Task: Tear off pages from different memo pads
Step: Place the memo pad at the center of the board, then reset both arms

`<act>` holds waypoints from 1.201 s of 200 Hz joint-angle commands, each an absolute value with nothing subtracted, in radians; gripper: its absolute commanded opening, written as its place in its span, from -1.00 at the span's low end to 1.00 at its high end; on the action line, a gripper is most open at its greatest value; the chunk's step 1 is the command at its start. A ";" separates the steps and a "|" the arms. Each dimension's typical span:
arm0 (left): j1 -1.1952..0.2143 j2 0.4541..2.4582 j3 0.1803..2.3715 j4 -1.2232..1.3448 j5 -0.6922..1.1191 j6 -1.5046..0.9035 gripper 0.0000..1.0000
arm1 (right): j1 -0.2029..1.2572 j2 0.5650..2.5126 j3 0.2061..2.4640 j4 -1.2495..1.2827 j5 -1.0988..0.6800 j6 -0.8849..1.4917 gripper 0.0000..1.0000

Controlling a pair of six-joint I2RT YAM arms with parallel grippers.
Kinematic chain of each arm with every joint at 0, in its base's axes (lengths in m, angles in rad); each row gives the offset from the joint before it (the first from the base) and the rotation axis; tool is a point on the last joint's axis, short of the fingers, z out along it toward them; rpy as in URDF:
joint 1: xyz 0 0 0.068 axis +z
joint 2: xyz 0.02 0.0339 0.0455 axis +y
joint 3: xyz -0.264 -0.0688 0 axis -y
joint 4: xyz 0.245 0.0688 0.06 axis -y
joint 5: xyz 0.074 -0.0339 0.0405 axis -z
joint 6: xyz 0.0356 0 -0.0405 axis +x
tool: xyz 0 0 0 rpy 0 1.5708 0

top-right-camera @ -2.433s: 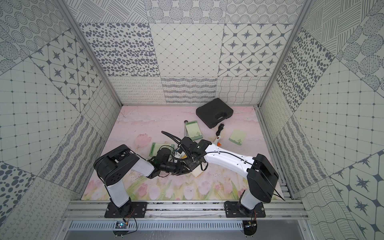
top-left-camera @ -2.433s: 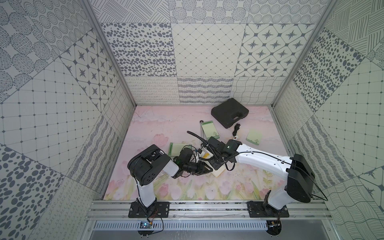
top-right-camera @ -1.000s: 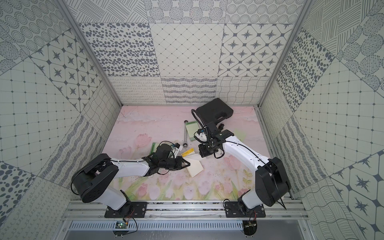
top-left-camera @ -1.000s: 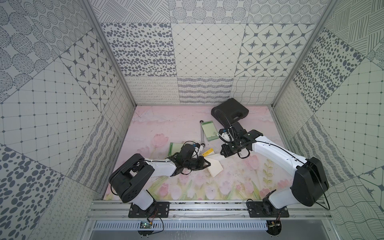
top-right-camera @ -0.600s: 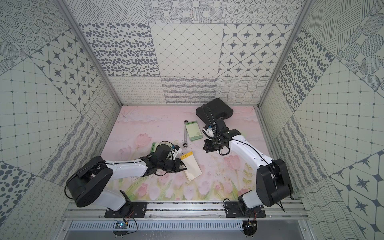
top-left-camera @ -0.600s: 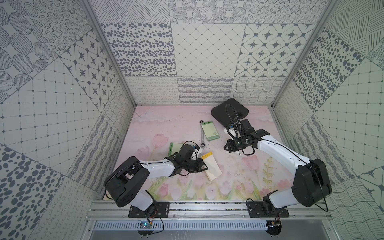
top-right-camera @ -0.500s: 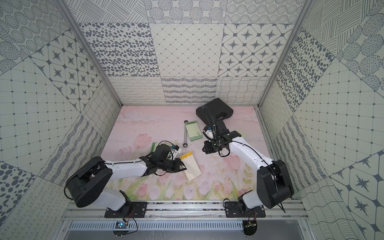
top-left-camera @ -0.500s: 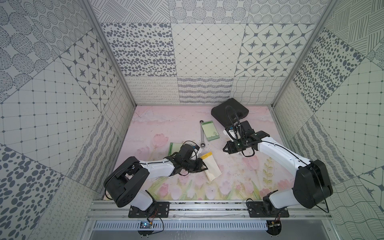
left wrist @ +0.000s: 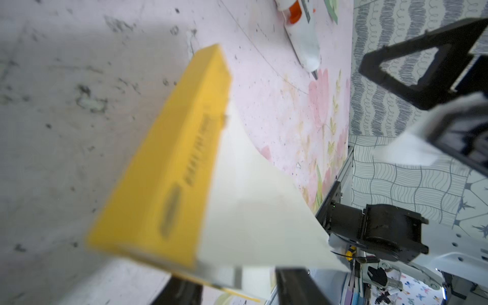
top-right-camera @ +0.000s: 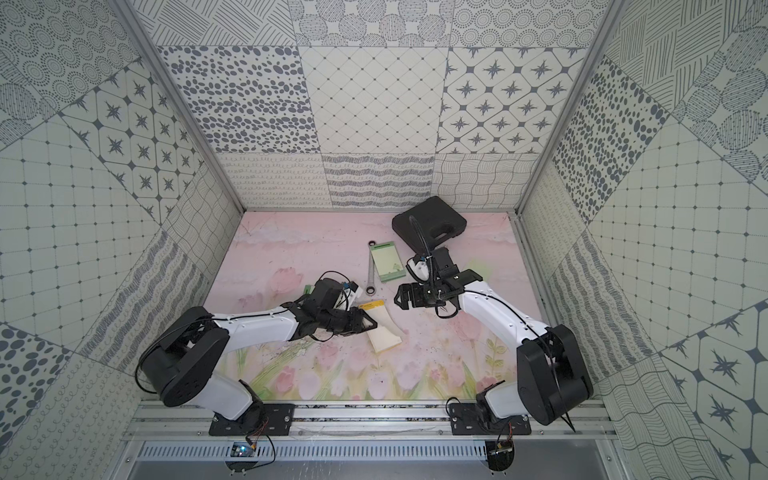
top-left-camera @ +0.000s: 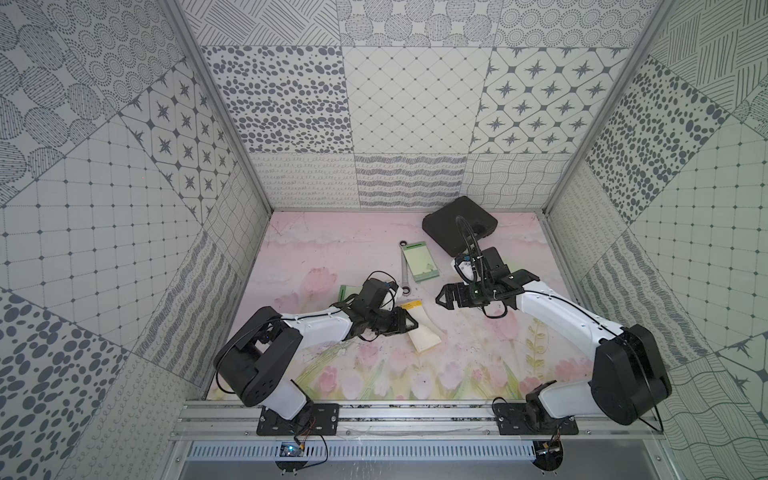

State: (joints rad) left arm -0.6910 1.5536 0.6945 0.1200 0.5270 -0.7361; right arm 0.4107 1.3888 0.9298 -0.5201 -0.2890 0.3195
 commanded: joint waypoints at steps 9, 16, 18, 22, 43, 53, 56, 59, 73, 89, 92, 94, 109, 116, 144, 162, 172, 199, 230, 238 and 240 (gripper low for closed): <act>-0.672 1.496 0.813 -0.103 0.174 -0.583 1.00 | 0.276 1.271 0.856 -0.291 -0.102 0.399 0.98; -0.660 1.462 0.830 -0.160 0.105 -0.560 1.00 | 0.235 1.258 0.851 -0.288 -0.069 0.400 0.98; -0.658 1.451 0.833 -0.173 0.083 -0.554 1.00 | 0.223 1.253 0.847 -0.286 -0.066 0.401 0.98; -0.652 1.426 0.836 -0.191 0.046 -0.545 1.00 | 0.194 1.246 0.836 -0.272 -0.066 0.401 0.97; -0.609 1.274 0.781 -0.199 -0.097 -0.520 1.00 | 0.071 1.186 0.737 -0.160 -0.078 0.390 0.98; -0.582 1.208 0.758 -0.214 -0.162 -0.525 1.00 | 0.023 1.159 0.697 -0.107 -0.099 0.375 0.97; -0.575 1.188 0.751 -0.218 -0.186 -0.523 1.00 | 0.012 1.154 0.686 -0.093 -0.102 0.363 0.97; -0.565 1.171 0.744 -0.224 -0.209 -0.524 0.99 | 0.004 1.148 0.675 -0.076 -0.104 0.348 0.97; -0.513 1.098 0.717 -0.259 -0.301 -0.527 0.98 | -0.006 1.129 0.627 0.005 -0.082 0.263 0.97; -0.442 1.026 0.687 -0.271 -0.343 -0.507 0.96 | -0.011 1.124 0.588 0.088 -0.088 0.196 0.97; -0.431 1.012 0.675 -0.255 -0.343 -0.479 0.95 | -0.012 1.126 0.580 0.107 -0.092 0.187 0.97; -0.427 1.004 0.664 -0.236 -0.346 -0.462 0.95 | -0.012 1.127 0.574 0.119 -0.094 0.179 0.97; -0.411 0.946 0.568 -0.097 -0.403 -0.341 0.93 | -0.014 1.141 0.522 0.227 -0.078 0.153 0.97; -0.402 0.929 0.528 -0.034 -0.445 -0.313 0.99 | -0.014 1.150 0.499 0.270 -0.067 0.143 0.97; -0.291 0.962 0.407 0.215 -0.401 -0.193 1.00 | -0.014 1.205 0.422 0.471 -0.034 0.107 0.97; -0.216 1.046 0.352 0.421 -0.314 -0.129 1.00 | -0.014 1.265 0.379 0.618 -0.020 0.095 0.97; -0.185 1.119 0.328 0.551 -0.289 -0.114 1.00 | -0.014 1.312 0.366 0.691 -0.032 0.094 0.97; -0.132 1.361 0.328 0.797 -0.245 -0.065 1.00 | -0.008 1.456 0.335 0.887 -0.060 0.056 0.97; -0.101 1.436 0.357 0.834 -0.186 -0.040 1.00 | -0.003 1.563 0.343 0.981 -0.124 0.026 0.97; -0.079 1.494 0.330 0.944 -0.163 -0.049 1.00 | -0.002 1.538 0.369 0.888 -0.110 0.022 0.97; -0.073 1.513 0.323 0.983 -0.158 -0.052 1.00 | -0.002 1.539 0.374 0.877 -0.103 0.023 0.97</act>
State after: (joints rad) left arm -0.1352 1.3594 0.3523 0.4984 -0.2508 -0.1600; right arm -0.0067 1.5555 0.3401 0.8116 -0.0872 0.0620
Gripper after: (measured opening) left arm 0.997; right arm 0.984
